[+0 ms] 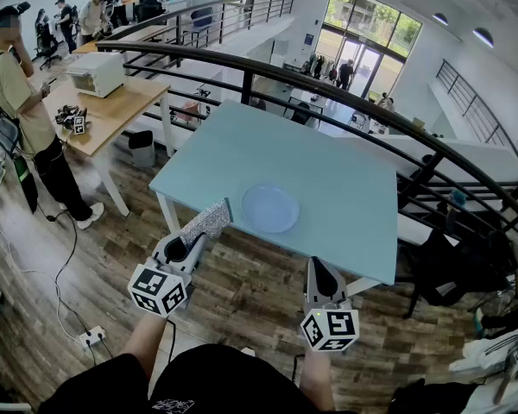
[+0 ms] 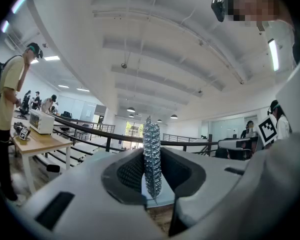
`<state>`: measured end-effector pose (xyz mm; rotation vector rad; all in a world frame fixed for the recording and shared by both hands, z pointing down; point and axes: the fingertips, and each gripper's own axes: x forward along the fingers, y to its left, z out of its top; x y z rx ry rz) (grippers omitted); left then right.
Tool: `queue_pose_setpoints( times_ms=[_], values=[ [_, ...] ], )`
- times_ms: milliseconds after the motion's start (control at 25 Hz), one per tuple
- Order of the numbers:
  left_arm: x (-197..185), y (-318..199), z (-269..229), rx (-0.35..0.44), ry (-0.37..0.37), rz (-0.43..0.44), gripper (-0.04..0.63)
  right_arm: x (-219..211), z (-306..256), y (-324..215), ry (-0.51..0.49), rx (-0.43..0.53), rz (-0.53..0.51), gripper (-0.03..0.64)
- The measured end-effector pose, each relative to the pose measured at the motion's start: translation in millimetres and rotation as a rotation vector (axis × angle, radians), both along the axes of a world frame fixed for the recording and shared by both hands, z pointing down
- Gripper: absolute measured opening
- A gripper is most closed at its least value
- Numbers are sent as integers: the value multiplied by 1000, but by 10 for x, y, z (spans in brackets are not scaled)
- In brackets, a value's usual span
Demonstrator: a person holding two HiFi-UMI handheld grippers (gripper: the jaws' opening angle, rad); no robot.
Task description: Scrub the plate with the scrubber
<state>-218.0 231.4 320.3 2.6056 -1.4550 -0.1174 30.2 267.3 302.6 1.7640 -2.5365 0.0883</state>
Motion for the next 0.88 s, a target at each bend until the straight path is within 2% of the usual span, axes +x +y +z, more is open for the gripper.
queue_pose_setpoints(
  times_ms=[440,640,880],
  values=[
    [-134,35,3,8,0,35,91,-142,27,115,-1,-1,43,6],
    [-281,34,14,7,3,44,91,-315,20,137,-55,-2,20,8],
    [-468,60,87,-4,13,52,91,-535,105,177,-67,-19,8,8]
  ],
)
